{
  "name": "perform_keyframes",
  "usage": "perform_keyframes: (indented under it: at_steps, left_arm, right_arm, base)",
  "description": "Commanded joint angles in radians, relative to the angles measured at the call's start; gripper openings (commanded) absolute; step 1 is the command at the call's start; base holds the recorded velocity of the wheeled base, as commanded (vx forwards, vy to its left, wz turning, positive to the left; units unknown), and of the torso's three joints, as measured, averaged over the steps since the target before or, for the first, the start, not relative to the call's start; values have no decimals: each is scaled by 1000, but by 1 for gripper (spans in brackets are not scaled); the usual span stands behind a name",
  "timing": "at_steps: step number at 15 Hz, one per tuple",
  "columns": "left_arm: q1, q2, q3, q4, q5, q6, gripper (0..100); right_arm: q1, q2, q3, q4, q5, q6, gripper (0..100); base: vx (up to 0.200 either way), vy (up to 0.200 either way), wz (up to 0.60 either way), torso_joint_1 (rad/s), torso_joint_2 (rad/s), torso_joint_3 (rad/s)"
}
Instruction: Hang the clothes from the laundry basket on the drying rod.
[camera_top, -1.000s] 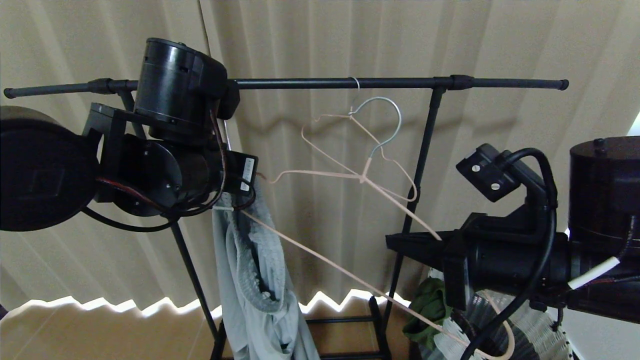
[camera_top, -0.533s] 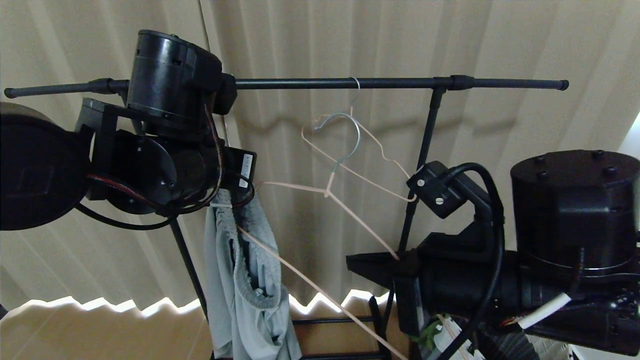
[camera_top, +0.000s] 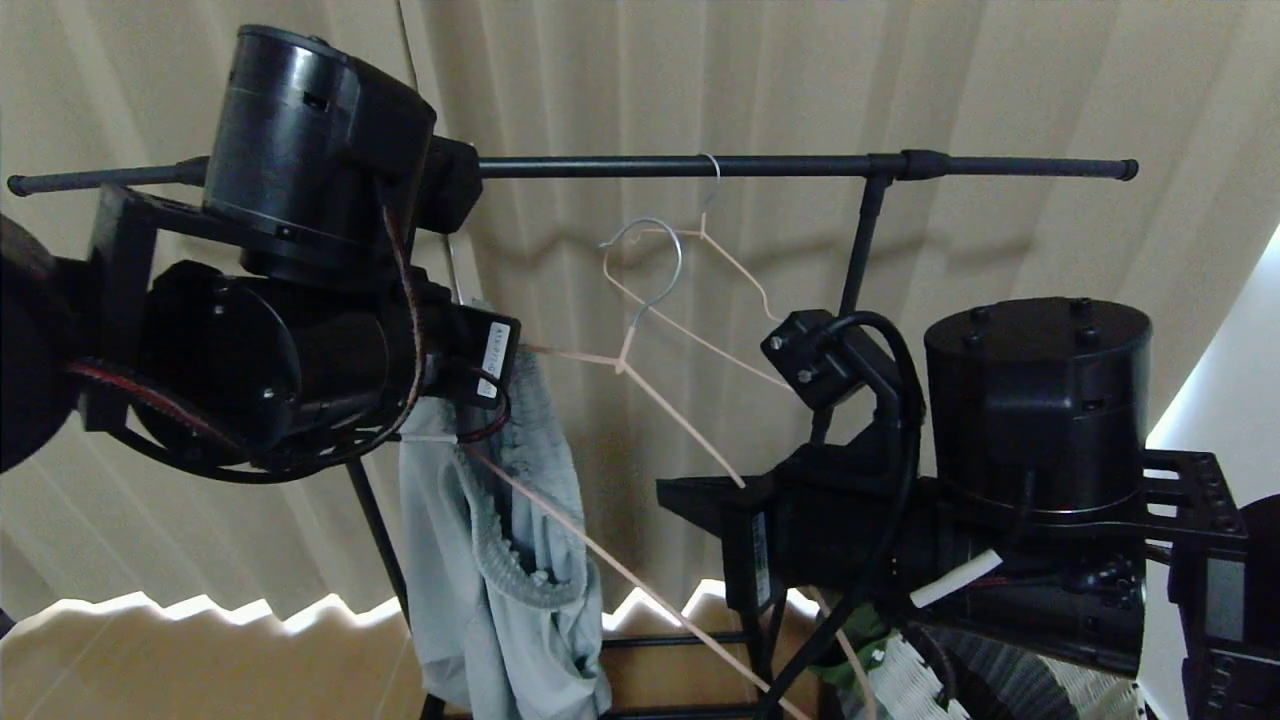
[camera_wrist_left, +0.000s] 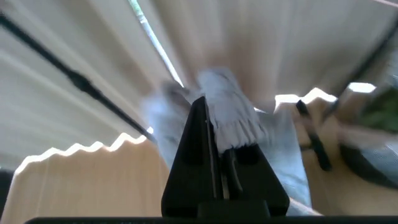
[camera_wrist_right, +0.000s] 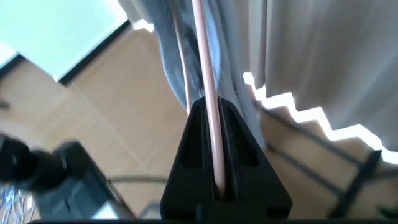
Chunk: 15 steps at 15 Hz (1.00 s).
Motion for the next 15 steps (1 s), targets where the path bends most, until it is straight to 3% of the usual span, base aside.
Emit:
perform_keyframes:
  at_steps: [1,8,11,15]
  left_arm:
    - [-65,-37,9,4,-1,-4,0]
    - [-154,-62,12,-5,-18,-2,0]
    - [-155,-77,16,-5,-88,-1,0]
    - [-177,-89,36,-35,-128,-1,0]
  right_arm:
    - [-2,26,-3,-12,0,-2,0]
    - [-33,37,2,-26,-2,-32,0]
    - [-76,37,4,-26,0,-121,0]
    - [-85,35,4,-41,3,-139,0]
  base:
    - [0,0,0,0,0,0]
    - [0,0,0,0,0,0]
    - [0,0,0,0,0,0]
    - [0,0,0,0,0,0]
